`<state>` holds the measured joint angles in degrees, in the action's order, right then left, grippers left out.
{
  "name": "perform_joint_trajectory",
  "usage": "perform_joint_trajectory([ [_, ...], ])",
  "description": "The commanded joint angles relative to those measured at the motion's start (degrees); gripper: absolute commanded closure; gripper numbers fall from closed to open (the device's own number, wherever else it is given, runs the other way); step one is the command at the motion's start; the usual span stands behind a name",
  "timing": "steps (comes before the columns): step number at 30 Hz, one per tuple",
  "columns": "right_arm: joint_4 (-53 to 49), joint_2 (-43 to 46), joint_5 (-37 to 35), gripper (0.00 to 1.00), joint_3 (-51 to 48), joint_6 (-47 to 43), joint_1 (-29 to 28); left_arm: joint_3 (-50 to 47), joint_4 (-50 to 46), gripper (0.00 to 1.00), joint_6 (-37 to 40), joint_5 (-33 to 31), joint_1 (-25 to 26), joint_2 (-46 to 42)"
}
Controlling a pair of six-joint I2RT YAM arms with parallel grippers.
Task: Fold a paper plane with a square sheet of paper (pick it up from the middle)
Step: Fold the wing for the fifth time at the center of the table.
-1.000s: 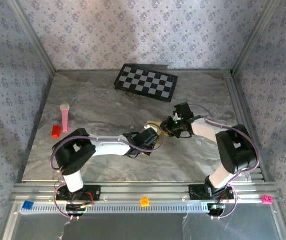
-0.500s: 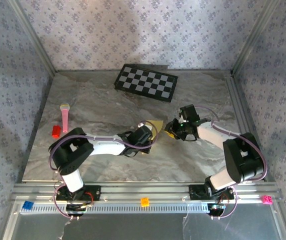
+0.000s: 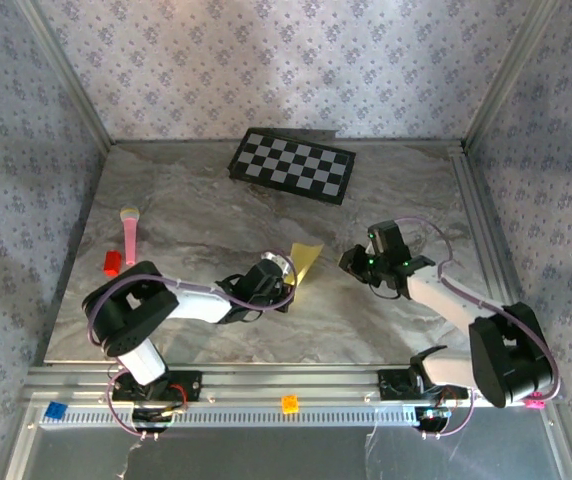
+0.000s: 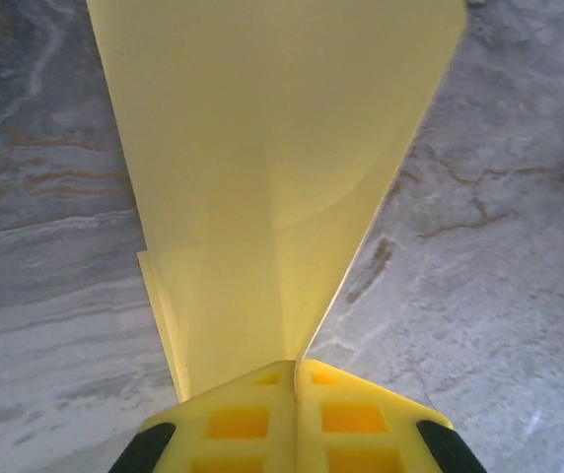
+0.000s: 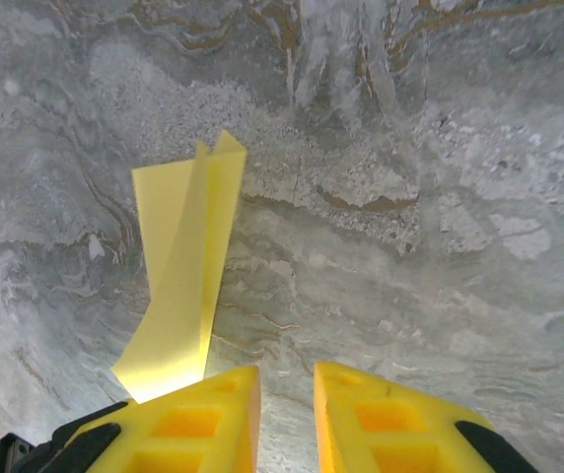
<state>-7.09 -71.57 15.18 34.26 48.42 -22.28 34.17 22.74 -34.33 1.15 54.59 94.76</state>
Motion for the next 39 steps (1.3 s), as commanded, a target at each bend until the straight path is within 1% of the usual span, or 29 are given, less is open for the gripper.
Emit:
perform_joint_trajectory([
  [1,1.4,1.5,1.0,0.78,-1.1,-3.1,0.7,-0.5,6.8,0.97,1.1,8.7,-1.4,0.5],
  [3,1.6,1.3,3.1,0.78,-1.4,-3.2,0.9,0.9,5.6,0.97,1.3,11.9,-1.9,1.4],
  [7,6.4,0.9,8.2,0.78,-2.8,-3.3,0.8,2.3,5.2,0.98,-0.2,14.5,-2.7,3.5],
  [9,8.2,0.9,9.3,0.78,-3.5,-3.5,0.5,2.6,6.0,0.98,-1.0,16.6,-3.3,4.7],
  [11,9.9,0.7,10.5,0.79,-3.9,-4.0,0.0,2.9,5.8,0.98,-1.8,17.0,-3.6,5.4],
  [17,11.4,-2.0,11.7,0.84,-2.9,-6.2,-2.6,1.5,7.8,0.99,-4.9,16.6,-4.6,5.9],
  [23,14.6,-7.4,14.6,0.87,-1.9,-6.3,-3.8,1.4,9.0,0.99,-6.7,19.7,-6.0,6.6],
  [26,14.8,-9.6,14.3,0.87,-0.5,-7.1,-4.8,2.4,9.3,0.99,-8.0,22.5,-6.5,8.0],
  [28,15.3,-11.1,15.4,0.87,0.4,-7.5,-5.1,2.8,9.9,0.99,-8.7,23.7,-6.8,9.0],
  [39,18.0,-18.4,16.7,0.89,3.8,-6.9,-4.9,2.0,13.0,1.00,-11.9,24.9,-7.9,10.4],
])
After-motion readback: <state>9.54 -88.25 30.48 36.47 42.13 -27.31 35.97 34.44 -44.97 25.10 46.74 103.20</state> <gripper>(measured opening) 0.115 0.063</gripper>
